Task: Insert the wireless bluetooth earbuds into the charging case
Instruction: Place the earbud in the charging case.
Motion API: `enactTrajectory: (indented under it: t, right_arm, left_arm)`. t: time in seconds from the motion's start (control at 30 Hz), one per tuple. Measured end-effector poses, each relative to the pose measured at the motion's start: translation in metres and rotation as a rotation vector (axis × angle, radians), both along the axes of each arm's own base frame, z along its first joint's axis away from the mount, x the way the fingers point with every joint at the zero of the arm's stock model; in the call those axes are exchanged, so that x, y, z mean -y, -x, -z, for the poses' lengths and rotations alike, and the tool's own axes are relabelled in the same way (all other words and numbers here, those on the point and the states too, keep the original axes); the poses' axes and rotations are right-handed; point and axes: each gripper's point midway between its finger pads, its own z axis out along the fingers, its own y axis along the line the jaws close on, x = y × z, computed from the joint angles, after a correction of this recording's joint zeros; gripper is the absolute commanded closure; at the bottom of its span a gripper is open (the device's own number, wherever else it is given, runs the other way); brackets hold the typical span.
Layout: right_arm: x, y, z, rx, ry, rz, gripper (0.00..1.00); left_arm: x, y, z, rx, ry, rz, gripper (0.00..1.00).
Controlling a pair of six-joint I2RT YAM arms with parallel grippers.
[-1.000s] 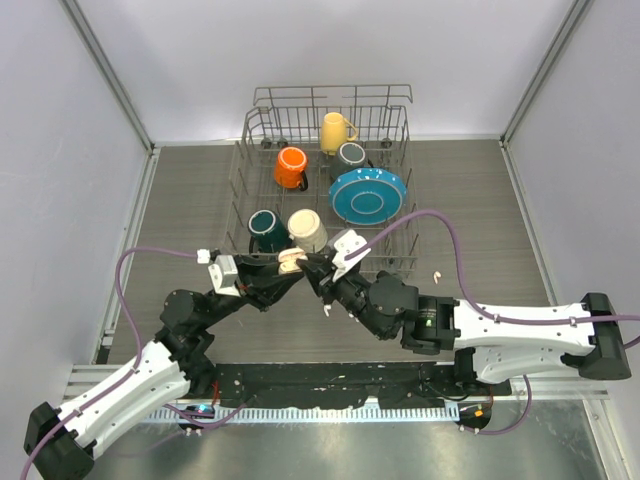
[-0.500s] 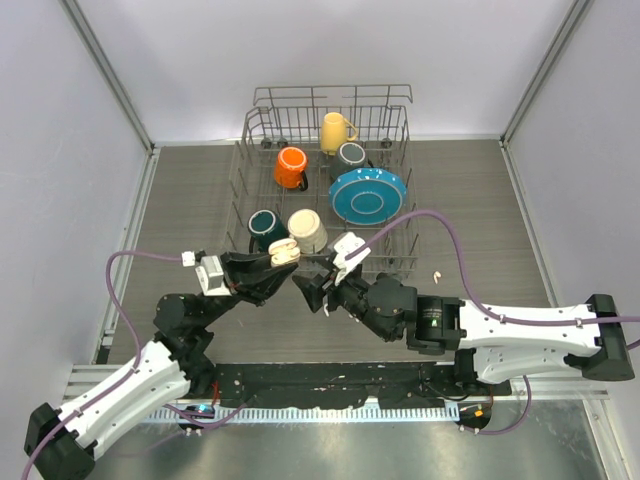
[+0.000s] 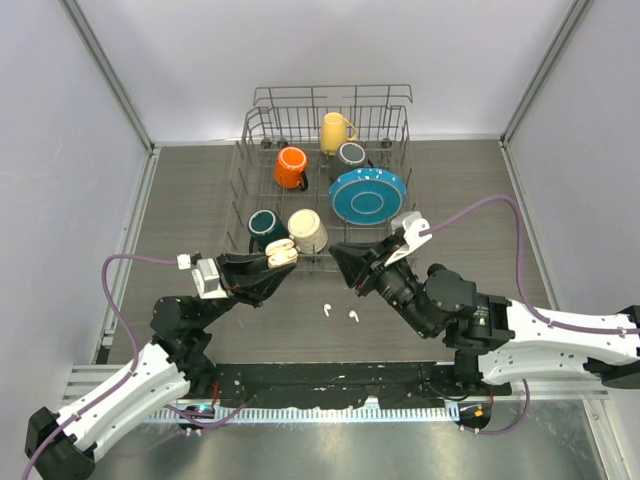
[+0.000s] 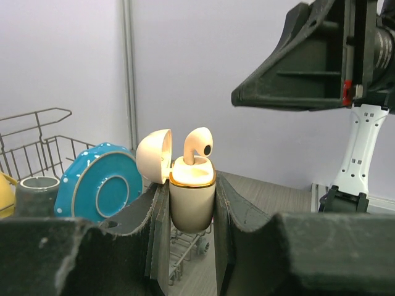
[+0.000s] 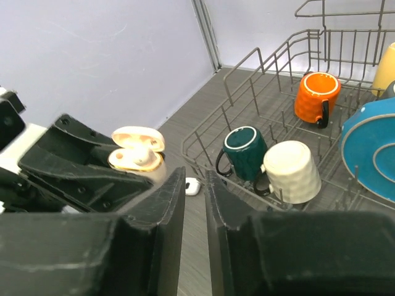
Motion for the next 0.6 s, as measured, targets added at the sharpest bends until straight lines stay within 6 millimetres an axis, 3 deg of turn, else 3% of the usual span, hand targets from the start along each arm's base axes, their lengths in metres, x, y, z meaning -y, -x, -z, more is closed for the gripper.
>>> enactTrajectory:
  t: [0.17,0.27,0.4,0.6]
  right_arm:
    - [-0.010,-0.003,-0.016,-0.053,0.001,0.018,0.84]
    - [-0.013,-0.007,-0.010,-0.089,0.038,0.053,0.84]
    - [-0.006,-0.010,0.001,-0.124,0.089,0.088,0.84]
    - [0.006,-0.013,-0.003,-0.153,0.087,0.108,0.84]
  left_arm:
    - [0.000,0.000,0.002,-0.004,-0.006,-0.001,1.00]
    - [0.001,-0.001,0.004,-0.006,-0.015,-0.005,1.00]
    - [0.001,-0.002,0.007,-0.009,-0.036,-0.010,1.00]
    - [0.001,-0.003,0.008,-0.006,-0.044,-0.016,1.00]
